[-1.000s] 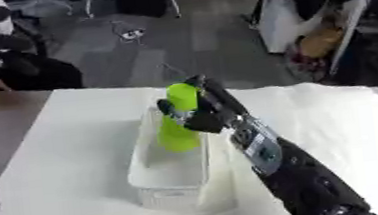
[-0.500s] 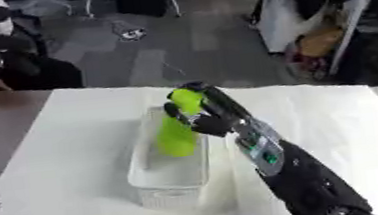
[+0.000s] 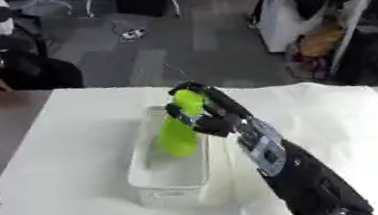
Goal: Pick up objects on the table and place them in the box.
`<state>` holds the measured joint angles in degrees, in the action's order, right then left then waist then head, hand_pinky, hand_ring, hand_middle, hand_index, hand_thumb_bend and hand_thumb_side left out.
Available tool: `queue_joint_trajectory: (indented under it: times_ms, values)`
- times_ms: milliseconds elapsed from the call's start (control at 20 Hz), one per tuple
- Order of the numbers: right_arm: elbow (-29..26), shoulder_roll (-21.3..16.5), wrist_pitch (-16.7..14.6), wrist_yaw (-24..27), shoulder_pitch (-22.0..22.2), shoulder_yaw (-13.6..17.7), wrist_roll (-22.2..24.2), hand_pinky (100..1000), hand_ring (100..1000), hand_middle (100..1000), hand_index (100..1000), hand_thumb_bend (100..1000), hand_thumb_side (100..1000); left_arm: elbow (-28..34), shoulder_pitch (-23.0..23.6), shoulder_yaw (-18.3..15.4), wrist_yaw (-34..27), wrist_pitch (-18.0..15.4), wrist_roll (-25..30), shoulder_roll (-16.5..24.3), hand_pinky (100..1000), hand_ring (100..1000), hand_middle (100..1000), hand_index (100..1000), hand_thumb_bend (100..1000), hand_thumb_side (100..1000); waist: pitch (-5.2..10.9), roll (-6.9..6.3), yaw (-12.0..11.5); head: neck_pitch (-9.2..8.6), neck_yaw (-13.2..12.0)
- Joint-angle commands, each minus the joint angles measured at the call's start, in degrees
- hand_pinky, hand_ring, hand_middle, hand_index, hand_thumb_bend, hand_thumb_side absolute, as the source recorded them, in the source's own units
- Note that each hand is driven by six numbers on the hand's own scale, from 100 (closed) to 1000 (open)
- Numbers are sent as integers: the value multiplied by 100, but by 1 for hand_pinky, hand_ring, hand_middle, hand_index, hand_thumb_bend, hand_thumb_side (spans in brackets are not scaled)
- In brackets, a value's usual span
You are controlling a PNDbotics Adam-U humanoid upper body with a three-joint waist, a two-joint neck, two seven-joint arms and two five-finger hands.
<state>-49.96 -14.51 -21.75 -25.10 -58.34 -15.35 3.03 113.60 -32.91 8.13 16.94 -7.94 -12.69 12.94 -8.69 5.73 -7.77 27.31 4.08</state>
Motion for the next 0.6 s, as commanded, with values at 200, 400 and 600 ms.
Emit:
queue_joint_trajectory:
  times_ms: [200, 400, 600]
  values:
    - [-338, -145, -107, -151, -161, 70, 89, 866, 937, 934, 963, 411, 1000, 99, -61, -9, 9, 6, 9, 41, 482, 604, 752, 823, 217, 935, 95, -31, 32, -34, -49]
    - [-424, -215, -14, -58, -189, 130, 180, 912, 970, 970, 992, 464, 1000, 99, -48, -12, 17, 11, 6, 54, 482, 604, 752, 823, 217, 936, 107, -33, 54, -39, -66]
    - [-466, -249, 80, -8, -196, 131, 350, 919, 979, 994, 1000, 479, 1000, 99, -41, -12, 22, 16, 5, 59, 482, 603, 752, 823, 218, 936, 110, -36, 59, -40, -68]
